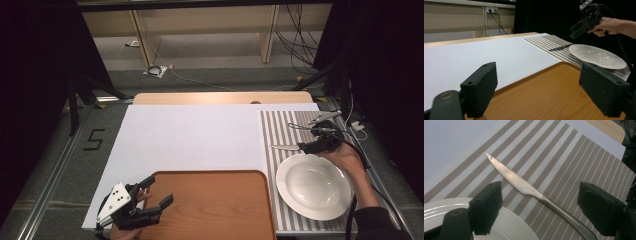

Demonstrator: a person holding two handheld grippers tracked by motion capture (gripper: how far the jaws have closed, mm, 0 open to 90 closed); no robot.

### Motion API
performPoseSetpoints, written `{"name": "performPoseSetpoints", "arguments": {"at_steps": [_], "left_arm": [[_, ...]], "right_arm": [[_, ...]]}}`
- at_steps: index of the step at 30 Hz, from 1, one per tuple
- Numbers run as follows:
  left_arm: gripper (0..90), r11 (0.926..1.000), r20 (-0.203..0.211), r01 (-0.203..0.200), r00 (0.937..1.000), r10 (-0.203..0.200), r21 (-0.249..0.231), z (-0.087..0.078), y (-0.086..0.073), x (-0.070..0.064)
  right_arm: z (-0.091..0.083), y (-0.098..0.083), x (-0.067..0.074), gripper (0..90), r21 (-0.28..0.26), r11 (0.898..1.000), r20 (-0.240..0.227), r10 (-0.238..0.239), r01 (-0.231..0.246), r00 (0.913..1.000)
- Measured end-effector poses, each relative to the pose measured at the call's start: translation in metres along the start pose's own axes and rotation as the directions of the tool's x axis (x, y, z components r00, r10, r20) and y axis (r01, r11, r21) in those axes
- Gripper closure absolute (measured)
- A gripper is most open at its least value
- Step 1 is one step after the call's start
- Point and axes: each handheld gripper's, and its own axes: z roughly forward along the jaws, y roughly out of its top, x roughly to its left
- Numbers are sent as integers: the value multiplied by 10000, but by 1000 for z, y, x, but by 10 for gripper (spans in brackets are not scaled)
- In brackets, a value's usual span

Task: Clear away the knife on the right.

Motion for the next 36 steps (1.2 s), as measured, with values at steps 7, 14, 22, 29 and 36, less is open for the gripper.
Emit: {"name": "performPoseSetpoints", "arguments": {"at_steps": [7,14,22,29,36], "left_arm": [[151,10000,5,-9,10000,9,-13,0,0,0],[151,10000,9,-7,10000,7,-2,0,0,0],[151,10000,12,-13,10000,13,13,0,0,0],[151,10000,13,-8,10000,8,8,0,0,0],[151,10000,10,-14,10000,14,22,0,0,0]], "right_arm": [[10,8,-9,214,606,9982,10,-35,34,10000],[23,10,-13,231,1535,9879,101,-232,214,9997],[35,13,-23,264,2423,9696,148,-389,341,9991],[44,14,-27,281,3163,9462,-173,-662,683,9977],[55,13,-28,337,3855,9171,-124,-1043,1010,9945]]}}
